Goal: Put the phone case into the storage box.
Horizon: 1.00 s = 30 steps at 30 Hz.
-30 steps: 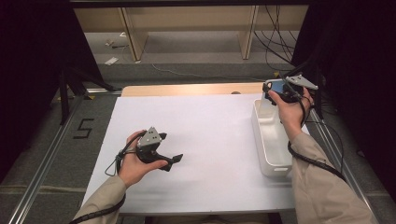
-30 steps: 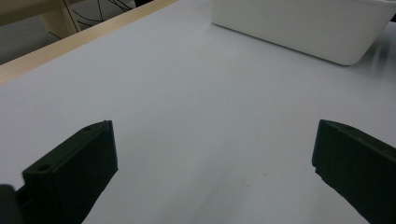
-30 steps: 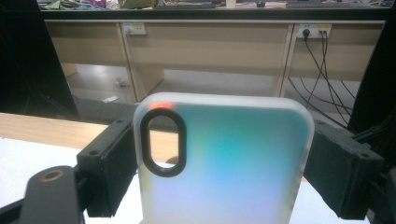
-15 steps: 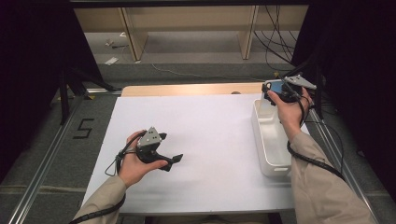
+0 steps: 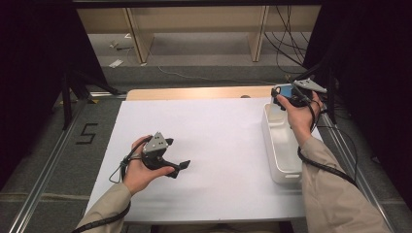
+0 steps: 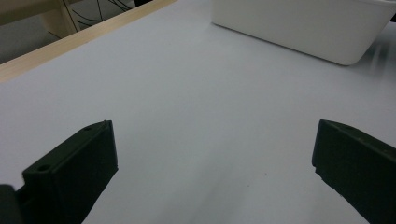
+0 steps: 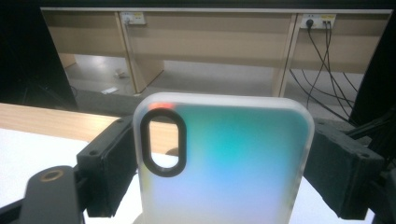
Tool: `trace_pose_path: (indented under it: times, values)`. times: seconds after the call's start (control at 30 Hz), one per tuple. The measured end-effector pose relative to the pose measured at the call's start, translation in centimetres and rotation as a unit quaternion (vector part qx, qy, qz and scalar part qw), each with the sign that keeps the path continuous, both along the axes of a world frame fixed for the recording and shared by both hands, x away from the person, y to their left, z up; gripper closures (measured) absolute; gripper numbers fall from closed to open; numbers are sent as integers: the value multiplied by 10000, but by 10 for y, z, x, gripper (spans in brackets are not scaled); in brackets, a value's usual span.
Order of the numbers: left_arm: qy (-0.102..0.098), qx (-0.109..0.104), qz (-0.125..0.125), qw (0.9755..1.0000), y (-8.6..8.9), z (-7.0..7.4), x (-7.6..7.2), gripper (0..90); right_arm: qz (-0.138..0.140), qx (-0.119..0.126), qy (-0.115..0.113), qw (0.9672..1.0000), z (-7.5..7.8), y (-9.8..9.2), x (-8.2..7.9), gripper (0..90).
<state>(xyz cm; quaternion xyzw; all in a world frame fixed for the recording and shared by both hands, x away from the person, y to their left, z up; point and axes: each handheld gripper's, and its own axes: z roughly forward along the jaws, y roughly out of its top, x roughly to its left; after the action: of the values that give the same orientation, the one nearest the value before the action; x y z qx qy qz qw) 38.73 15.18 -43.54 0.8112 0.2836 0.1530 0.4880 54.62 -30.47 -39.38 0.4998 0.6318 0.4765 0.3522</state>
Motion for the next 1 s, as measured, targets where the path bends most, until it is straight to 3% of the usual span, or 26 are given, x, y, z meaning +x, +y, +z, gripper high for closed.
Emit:
trace_pose_path:
  times: [1.0]
  values:
    - [-1, -10, -3, 10000, 0, 0, 0, 0, 10, -120, 111, 9999, -8, 5, 4, 178]
